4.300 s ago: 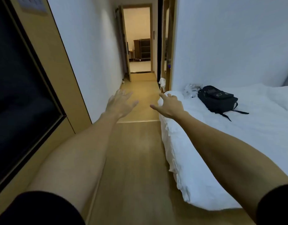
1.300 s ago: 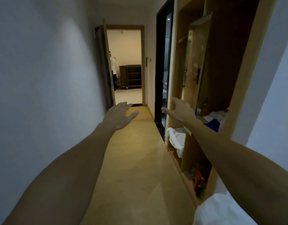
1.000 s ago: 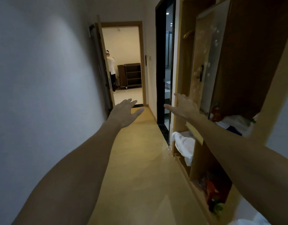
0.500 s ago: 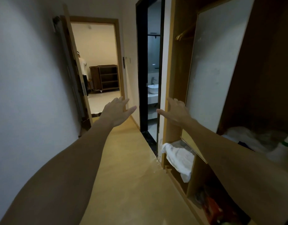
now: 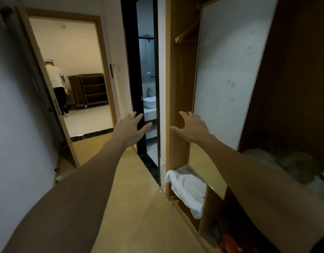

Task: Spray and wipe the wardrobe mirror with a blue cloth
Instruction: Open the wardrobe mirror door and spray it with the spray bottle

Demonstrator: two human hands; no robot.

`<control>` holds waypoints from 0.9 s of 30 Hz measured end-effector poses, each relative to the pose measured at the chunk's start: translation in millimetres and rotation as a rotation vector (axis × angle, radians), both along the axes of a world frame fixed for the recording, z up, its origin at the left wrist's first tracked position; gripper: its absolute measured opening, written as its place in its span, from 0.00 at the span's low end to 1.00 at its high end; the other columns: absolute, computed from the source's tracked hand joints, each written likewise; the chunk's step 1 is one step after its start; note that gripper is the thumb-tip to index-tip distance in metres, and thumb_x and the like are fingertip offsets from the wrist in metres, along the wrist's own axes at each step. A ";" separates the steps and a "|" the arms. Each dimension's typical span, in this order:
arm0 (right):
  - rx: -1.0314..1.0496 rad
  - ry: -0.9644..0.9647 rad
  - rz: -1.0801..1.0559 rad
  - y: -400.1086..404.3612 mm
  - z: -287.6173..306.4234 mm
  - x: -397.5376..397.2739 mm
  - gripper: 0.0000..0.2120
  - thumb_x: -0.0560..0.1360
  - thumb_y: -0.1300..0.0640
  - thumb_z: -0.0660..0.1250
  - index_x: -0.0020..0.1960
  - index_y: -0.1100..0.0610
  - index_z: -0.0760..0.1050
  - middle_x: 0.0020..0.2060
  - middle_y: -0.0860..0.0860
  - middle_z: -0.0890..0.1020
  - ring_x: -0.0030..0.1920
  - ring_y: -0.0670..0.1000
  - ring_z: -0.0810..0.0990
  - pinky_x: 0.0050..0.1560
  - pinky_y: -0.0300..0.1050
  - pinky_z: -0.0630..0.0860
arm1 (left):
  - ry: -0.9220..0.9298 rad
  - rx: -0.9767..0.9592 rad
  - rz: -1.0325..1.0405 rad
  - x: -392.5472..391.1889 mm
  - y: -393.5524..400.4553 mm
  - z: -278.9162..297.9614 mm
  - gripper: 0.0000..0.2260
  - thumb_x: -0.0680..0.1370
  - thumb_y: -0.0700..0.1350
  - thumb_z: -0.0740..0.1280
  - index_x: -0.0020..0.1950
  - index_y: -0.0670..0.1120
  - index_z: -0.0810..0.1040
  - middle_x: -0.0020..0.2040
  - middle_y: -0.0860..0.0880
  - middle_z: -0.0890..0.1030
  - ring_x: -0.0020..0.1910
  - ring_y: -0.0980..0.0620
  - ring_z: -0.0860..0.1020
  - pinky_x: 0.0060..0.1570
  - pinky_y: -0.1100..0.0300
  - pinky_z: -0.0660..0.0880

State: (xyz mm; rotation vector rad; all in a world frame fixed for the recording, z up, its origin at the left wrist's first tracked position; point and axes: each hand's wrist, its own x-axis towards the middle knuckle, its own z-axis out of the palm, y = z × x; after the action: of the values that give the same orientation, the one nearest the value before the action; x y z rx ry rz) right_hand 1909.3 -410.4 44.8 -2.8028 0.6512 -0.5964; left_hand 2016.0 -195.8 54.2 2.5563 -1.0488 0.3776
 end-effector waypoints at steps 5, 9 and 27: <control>0.055 -0.065 -0.001 -30.6 6.6 29.2 0.41 0.74 0.30 0.62 0.79 0.48 0.54 0.79 0.54 0.59 0.78 0.61 0.57 0.72 0.65 0.61 | -0.042 -0.040 0.022 29.4 -18.0 4.9 0.31 0.81 0.65 0.51 0.79 0.49 0.59 0.79 0.46 0.62 0.79 0.46 0.57 0.77 0.44 0.51; 0.045 -0.082 -0.040 -46.9 11.1 41.8 0.41 0.73 0.30 0.62 0.78 0.48 0.54 0.78 0.54 0.61 0.77 0.61 0.60 0.72 0.66 0.64 | 0.061 -0.127 -0.053 51.5 -36.0 4.5 0.33 0.80 0.64 0.57 0.80 0.49 0.56 0.79 0.46 0.61 0.78 0.46 0.59 0.75 0.44 0.59; -0.156 -0.275 -0.644 -112.6 26.0 -124.7 0.32 0.76 0.36 0.63 0.76 0.48 0.62 0.71 0.52 0.72 0.71 0.54 0.69 0.69 0.55 0.69 | 0.016 -0.332 -0.904 -17.2 -286.9 18.1 0.29 0.78 0.65 0.61 0.74 0.51 0.68 0.72 0.50 0.73 0.72 0.48 0.68 0.70 0.48 0.66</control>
State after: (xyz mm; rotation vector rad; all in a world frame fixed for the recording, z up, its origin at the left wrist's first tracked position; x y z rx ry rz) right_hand 1784.6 -523.0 70.8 -2.5304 1.5070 -1.1567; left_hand 1998.8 -482.8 72.4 1.5774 -1.7980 0.2422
